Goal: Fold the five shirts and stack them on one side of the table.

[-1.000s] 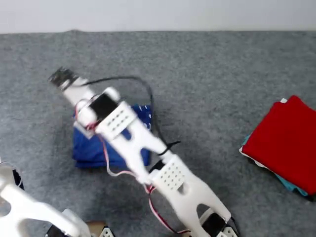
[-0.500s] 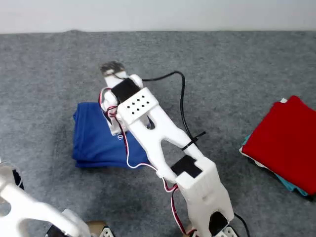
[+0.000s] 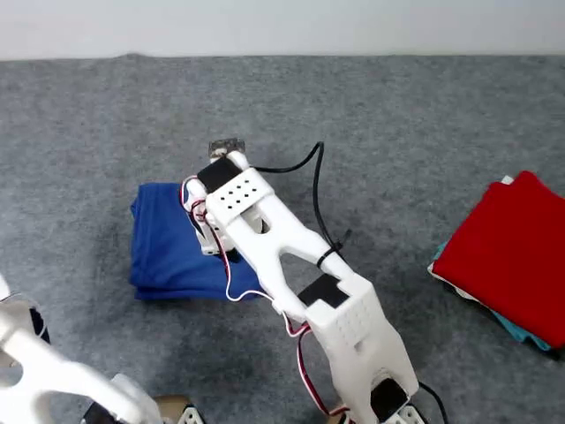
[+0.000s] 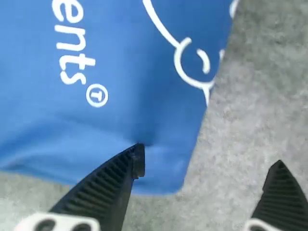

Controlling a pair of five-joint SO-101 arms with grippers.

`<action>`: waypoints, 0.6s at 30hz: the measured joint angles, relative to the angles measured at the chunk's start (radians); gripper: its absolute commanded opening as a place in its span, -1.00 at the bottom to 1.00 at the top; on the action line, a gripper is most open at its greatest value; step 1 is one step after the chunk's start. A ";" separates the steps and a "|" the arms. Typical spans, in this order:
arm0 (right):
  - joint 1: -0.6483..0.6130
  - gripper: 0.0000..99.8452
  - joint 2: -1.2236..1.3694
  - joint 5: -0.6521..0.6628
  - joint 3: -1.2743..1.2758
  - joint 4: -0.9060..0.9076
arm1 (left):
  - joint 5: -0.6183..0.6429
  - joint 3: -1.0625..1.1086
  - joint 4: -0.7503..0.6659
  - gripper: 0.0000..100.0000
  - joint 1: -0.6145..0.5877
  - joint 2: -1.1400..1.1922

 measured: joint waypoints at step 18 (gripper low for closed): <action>0.000 -0.83 0.150 -0.089 -0.018 -0.133 | 0.003 0.000 -0.018 -0.99 0.000 0.000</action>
